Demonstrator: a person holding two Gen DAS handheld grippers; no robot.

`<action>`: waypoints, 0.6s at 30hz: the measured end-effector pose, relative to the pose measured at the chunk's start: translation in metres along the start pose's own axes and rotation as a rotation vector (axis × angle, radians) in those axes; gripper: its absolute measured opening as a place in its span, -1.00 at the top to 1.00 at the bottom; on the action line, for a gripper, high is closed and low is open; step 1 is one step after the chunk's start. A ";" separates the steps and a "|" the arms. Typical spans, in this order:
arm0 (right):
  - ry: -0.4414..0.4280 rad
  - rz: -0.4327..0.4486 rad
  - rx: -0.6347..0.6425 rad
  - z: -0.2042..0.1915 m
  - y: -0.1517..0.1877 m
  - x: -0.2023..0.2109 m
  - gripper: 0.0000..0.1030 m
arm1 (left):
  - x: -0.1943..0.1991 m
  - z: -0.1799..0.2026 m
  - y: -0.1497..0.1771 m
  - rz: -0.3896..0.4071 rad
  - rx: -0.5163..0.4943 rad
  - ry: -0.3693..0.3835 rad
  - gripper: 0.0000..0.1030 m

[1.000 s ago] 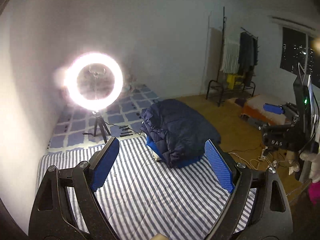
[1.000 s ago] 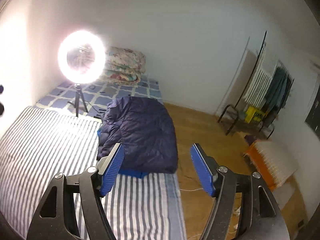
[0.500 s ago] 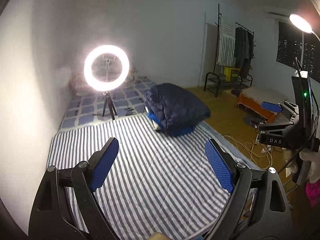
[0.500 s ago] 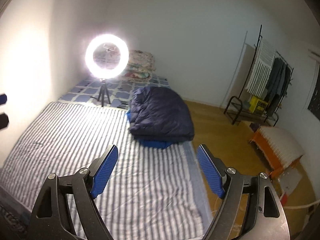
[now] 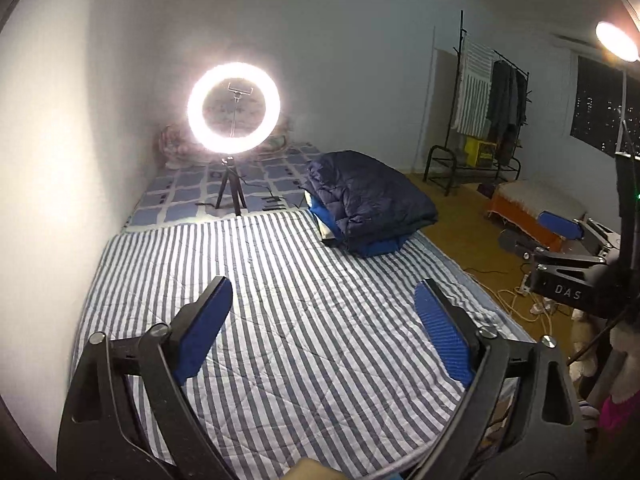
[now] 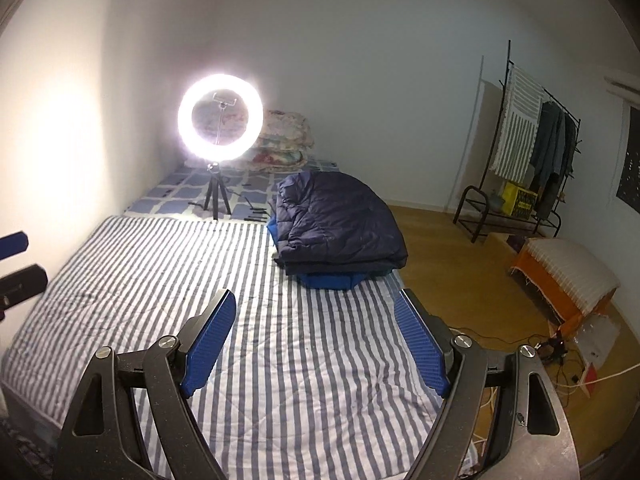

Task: Fold large clothes

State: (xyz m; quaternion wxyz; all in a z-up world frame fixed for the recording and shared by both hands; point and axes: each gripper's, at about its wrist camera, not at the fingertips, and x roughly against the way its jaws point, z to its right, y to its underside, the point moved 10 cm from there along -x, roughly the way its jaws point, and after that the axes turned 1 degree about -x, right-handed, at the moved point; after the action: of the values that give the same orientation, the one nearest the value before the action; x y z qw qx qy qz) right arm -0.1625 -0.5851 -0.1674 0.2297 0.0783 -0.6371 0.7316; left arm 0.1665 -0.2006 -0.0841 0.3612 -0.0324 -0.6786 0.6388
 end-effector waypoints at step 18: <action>0.036 0.005 -0.069 0.013 0.033 -0.047 -0.59 | -0.038 -0.015 0.018 -0.008 0.000 -0.096 -1.00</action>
State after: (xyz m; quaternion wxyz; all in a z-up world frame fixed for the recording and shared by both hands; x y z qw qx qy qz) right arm -0.1374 -0.6114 -0.2140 0.2418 0.0557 -0.6579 0.7110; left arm 0.1949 -0.2038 -0.1182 0.3307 0.0010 -0.6952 0.6382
